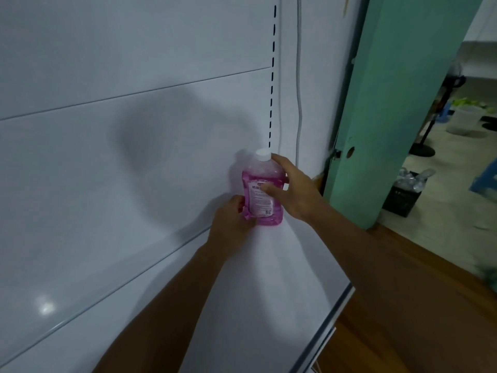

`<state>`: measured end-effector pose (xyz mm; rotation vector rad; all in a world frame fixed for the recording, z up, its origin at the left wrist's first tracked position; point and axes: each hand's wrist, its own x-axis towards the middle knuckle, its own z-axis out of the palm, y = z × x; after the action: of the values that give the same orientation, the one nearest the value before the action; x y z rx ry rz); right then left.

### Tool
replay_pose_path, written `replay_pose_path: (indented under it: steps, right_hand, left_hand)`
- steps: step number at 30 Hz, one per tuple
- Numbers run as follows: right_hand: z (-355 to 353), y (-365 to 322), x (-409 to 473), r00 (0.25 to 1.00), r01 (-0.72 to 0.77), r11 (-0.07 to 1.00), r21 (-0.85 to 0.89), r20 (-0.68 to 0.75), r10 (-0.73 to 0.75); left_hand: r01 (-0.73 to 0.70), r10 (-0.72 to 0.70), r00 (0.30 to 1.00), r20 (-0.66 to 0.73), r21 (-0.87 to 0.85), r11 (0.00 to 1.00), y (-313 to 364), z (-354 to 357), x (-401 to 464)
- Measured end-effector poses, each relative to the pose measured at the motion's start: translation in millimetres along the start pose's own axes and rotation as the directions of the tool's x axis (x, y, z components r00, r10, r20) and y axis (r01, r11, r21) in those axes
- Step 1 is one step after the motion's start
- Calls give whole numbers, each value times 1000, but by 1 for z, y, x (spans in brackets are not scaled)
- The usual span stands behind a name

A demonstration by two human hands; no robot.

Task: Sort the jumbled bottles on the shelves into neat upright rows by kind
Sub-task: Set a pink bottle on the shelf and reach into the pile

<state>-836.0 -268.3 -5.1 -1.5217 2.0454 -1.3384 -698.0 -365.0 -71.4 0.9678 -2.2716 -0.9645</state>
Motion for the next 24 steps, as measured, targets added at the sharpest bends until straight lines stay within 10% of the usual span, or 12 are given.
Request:
replay_pose_path:
  steps: [10, 16, 24]
  right_hand:
    - [29, -8, -58, 955, 101, 993, -53, -275, -112]
    - [84, -56, -148, 993, 67, 998, 17, 97, -68]
    - [176, -172, -236, 866, 237, 956, 171, 410, -288]
  left_hand:
    - [147, -132, 987, -90, 193, 970, -18, -45, -101]
    - [291, -240, 943, -232, 219, 931, -14, -87, -232]
    - [469, -353, 838, -417, 219, 855, -17, -162, -407]
